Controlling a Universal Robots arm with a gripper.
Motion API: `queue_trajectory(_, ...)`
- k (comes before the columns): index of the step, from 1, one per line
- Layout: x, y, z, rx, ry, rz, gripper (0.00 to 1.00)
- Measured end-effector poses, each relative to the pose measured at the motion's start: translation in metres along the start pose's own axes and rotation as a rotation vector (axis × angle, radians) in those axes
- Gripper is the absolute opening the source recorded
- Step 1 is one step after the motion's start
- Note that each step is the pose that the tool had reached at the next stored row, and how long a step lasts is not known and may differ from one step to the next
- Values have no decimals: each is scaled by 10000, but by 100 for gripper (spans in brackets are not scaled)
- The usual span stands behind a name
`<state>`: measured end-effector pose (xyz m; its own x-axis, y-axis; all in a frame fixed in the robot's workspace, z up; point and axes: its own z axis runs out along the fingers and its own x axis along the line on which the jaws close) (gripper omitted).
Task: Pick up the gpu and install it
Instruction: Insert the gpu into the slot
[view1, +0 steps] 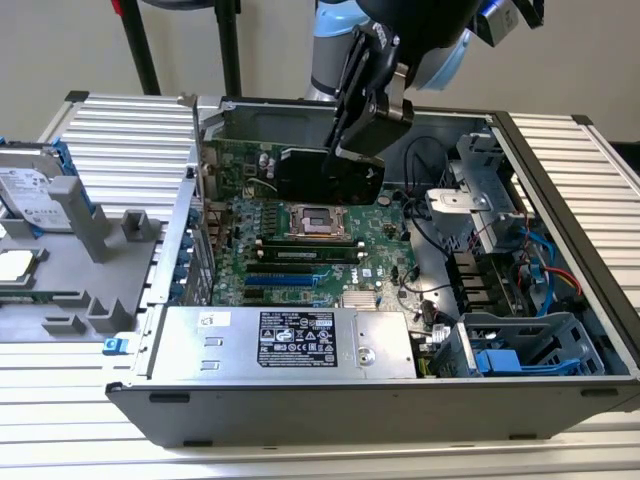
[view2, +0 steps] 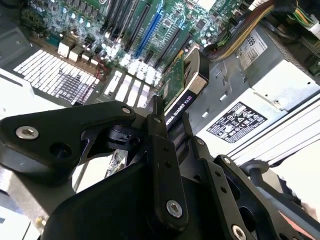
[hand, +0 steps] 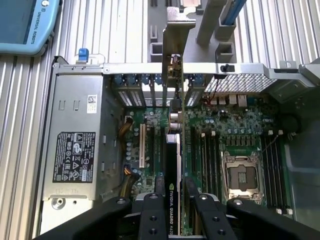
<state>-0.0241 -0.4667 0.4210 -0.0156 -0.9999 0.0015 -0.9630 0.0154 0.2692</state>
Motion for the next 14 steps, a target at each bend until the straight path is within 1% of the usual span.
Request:
queue_trajectory(5, 0, -1, 0, 0, 53, -191, 0)
queue_trajectory(14, -1, -30, -8, 1, 185, -658, 0)
